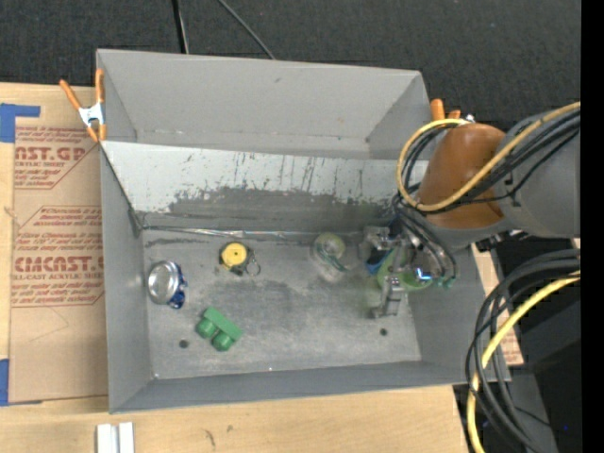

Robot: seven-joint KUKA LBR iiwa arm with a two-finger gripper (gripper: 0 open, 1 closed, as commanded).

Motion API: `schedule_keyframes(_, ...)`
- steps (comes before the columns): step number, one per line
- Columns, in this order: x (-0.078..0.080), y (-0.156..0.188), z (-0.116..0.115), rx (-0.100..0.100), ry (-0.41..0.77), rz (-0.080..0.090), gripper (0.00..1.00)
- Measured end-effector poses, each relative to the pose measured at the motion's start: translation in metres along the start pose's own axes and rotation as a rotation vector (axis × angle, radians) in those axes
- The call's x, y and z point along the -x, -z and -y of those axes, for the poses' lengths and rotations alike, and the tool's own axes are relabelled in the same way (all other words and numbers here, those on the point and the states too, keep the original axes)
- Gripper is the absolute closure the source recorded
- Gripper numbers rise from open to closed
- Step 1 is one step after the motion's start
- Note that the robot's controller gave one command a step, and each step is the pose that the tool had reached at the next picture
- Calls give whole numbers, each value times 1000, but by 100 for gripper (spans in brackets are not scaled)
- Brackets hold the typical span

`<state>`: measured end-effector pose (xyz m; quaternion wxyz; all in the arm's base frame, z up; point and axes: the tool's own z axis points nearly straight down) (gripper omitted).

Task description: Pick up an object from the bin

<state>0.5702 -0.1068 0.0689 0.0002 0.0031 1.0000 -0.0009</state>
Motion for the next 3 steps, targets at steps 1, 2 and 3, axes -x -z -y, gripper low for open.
schedule_keyframes(1,15,9,34,20,68,-6,0)
schedule_keyframes(2,20,11,32,16,71,19,100)
schedule_keyframes(3,22,186,46,-1,34,12,100)
